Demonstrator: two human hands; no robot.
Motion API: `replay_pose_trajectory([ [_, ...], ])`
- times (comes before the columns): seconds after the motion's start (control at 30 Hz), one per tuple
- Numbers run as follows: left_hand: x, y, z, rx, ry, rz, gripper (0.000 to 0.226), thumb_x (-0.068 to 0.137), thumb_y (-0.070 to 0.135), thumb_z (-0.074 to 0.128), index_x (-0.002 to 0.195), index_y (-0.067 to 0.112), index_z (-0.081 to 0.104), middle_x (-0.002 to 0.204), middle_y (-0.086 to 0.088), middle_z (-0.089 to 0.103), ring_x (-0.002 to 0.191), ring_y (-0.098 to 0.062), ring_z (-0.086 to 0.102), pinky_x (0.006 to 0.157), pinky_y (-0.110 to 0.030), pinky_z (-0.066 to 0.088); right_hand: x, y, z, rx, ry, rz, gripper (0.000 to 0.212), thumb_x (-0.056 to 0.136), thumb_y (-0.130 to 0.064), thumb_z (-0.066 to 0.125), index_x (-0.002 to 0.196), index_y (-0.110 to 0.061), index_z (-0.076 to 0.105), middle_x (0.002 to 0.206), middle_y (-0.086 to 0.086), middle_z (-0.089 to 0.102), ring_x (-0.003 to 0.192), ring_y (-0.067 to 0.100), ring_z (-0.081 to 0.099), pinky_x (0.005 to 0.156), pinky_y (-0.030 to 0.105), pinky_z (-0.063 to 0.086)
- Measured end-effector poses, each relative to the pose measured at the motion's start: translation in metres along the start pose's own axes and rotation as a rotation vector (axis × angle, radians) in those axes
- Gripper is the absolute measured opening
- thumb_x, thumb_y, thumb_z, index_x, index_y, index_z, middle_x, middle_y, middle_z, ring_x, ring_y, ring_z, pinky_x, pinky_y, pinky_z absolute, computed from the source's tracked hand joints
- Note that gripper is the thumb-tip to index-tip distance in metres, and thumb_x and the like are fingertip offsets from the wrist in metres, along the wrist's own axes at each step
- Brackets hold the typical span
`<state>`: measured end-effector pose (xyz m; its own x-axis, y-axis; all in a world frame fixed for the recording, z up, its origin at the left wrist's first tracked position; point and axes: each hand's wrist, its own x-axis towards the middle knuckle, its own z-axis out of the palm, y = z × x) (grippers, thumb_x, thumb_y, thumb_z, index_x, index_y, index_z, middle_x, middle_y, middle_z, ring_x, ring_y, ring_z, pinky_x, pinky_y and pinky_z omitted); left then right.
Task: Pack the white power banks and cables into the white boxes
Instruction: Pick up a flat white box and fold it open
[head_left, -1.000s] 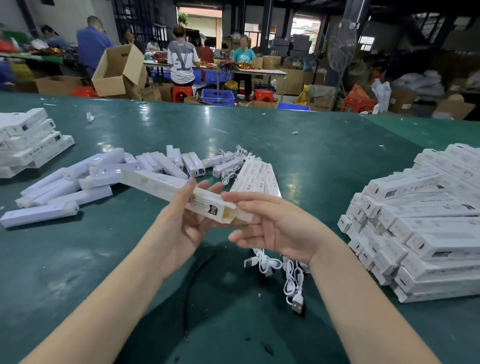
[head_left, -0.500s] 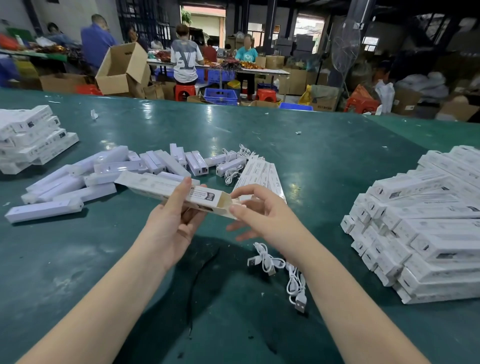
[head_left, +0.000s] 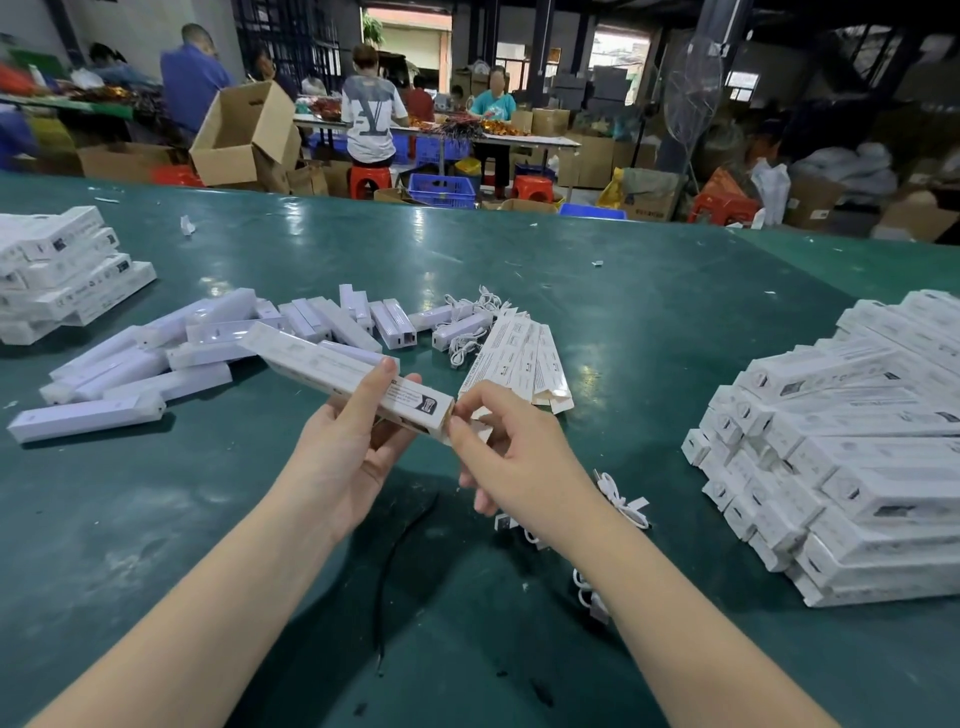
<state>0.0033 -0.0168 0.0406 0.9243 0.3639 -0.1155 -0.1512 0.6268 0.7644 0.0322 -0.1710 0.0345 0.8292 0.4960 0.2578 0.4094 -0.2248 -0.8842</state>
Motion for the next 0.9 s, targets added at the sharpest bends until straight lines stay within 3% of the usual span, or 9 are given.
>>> replay_pose_trajectory([
  [0.2,0.0,-0.001,0.0,-0.009,0.016,0.0,0.036,0.086,0.024,0.067,0.116,0.005,0.058,0.107,-0.009,0.071,0.09,-0.009,0.071,0.064,-0.019,0.056,0.0,-0.01,0.007,0.385,-0.054,0.066,0.016,0.104,-0.02,0.046,0.094,-0.009,0.051,0.063,0.006,0.059,0.05,0.025,0.059,0.052,0.033,0.055],
  [0.4,-0.001,-0.001,0.002,-0.04,0.003,-0.019,0.044,0.067,0.029,0.072,0.103,0.009,0.058,0.1,-0.009,0.07,0.089,-0.01,0.071,0.063,-0.019,0.056,0.0,-0.014,0.002,0.456,-0.088,0.055,0.005,0.103,-0.013,0.047,0.106,-0.009,0.044,0.06,0.008,0.056,0.049,0.024,0.057,0.051,0.033,0.054],
  [0.53,-0.003,0.002,0.002,-0.02,-0.004,-0.063,0.047,0.077,0.03,0.07,0.116,0.006,0.058,0.089,-0.003,0.075,0.076,-0.008,0.072,0.059,-0.016,0.054,0.0,-0.015,0.0,0.549,-0.148,0.062,0.008,0.1,-0.016,0.054,0.106,-0.013,0.05,0.059,0.006,0.058,0.05,0.021,0.059,0.053,0.03,0.054],
  [0.6,-0.005,0.003,0.002,0.016,-0.026,-0.107,0.045,0.079,0.034,0.069,0.112,0.005,0.063,0.088,0.0,0.076,0.072,-0.006,0.072,0.056,-0.014,0.053,0.001,-0.013,-0.002,0.583,-0.17,0.068,0.021,0.094,-0.023,0.062,0.11,-0.014,0.051,0.058,0.004,0.06,0.048,0.02,0.058,0.052,0.029,0.052],
  [0.67,-0.007,0.002,0.002,0.05,-0.063,-0.169,0.044,0.067,0.04,0.073,0.096,0.007,0.072,0.092,0.001,0.076,0.075,-0.005,0.072,0.056,-0.013,0.054,0.003,-0.009,-0.004,0.547,-0.196,0.086,0.049,0.081,-0.04,0.07,0.118,-0.016,0.048,0.058,0.002,0.061,0.046,0.018,0.056,0.049,0.028,0.05],
  [0.73,-0.01,0.0,0.002,0.048,-0.114,-0.227,0.045,0.062,0.04,0.075,0.094,0.009,0.072,0.097,-0.003,0.076,0.08,-0.008,0.073,0.057,-0.016,0.055,0.004,-0.006,-0.005,0.442,-0.208,0.123,0.069,0.068,-0.057,0.075,0.119,-0.021,0.046,0.059,-0.001,0.062,0.045,0.016,0.056,0.048,0.025,0.049],
  [0.8,-0.011,0.001,0.002,0.057,-0.153,-0.259,0.053,0.061,0.039,0.075,0.102,0.007,0.066,0.097,-0.005,0.076,0.08,-0.011,0.073,0.06,-0.021,0.059,0.004,-0.002,-0.005,0.262,-0.165,0.133,0.071,0.062,-0.066,0.077,0.116,-0.033,0.044,0.062,-0.002,0.063,0.047,0.013,0.056,0.05,0.024,0.048],
  [0.9,-0.011,0.005,0.0,0.148,-0.23,-0.26,0.055,0.058,0.039,0.075,0.102,0.006,0.066,0.093,-0.006,0.076,0.077,-0.015,0.073,0.064,-0.026,0.06,0.003,0.002,-0.007,-0.088,-0.059,0.065,0.077,0.052,-0.071,0.073,0.119,-0.049,0.04,0.073,-0.01,0.065,0.062,0.004,0.06,0.069,0.029,0.054],
])
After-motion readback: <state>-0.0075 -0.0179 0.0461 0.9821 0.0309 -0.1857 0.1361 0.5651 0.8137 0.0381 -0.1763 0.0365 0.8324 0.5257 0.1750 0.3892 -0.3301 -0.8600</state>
